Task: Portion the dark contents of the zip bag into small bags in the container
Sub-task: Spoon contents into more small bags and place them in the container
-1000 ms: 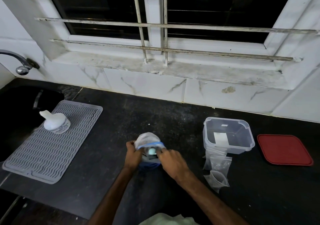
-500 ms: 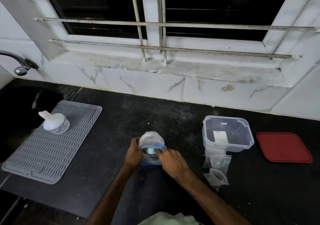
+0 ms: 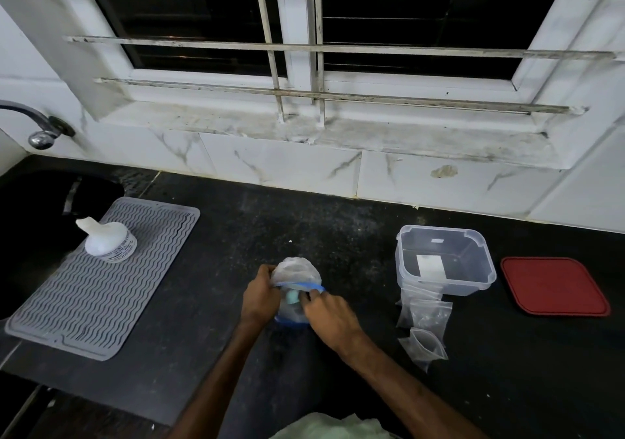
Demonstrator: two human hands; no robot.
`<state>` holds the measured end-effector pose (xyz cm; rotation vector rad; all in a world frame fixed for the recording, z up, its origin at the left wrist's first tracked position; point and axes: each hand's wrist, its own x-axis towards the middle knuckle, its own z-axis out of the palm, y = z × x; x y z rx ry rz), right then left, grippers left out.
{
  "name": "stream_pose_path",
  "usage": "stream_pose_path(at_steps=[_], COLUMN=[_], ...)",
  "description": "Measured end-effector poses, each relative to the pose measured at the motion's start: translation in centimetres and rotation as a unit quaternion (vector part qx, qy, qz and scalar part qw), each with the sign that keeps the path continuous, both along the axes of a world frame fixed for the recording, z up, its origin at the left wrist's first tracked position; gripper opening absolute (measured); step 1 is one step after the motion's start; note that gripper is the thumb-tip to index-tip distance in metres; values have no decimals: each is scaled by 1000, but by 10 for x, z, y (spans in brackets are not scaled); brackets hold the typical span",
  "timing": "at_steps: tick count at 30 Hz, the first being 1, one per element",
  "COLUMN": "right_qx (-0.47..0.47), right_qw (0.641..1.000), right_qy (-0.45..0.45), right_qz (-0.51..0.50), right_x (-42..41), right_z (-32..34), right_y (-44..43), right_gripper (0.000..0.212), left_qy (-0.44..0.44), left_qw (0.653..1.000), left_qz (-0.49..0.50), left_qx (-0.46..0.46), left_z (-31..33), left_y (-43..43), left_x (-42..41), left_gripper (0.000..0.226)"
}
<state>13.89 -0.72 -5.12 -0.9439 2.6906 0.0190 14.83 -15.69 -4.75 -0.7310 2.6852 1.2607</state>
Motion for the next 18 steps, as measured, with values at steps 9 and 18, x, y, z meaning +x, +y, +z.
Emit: stream_pose_path(at_steps=[9, 18], right_qx=[-14, -74], right_qw=[995, 990], right_qy=[-52, -25], right_qz=[-88, -120], right_x=[-11, -27], right_z=[6, -2], right_y=[-2, 3], right_gripper=[38, 37], left_qy=[-36, 52], left_qw=[996, 981], left_qz=[-12, 110], left_qx=[-80, 149], left_z=[1, -13], left_y=[5, 9], left_x=[-4, 7], left_gripper=[41, 88])
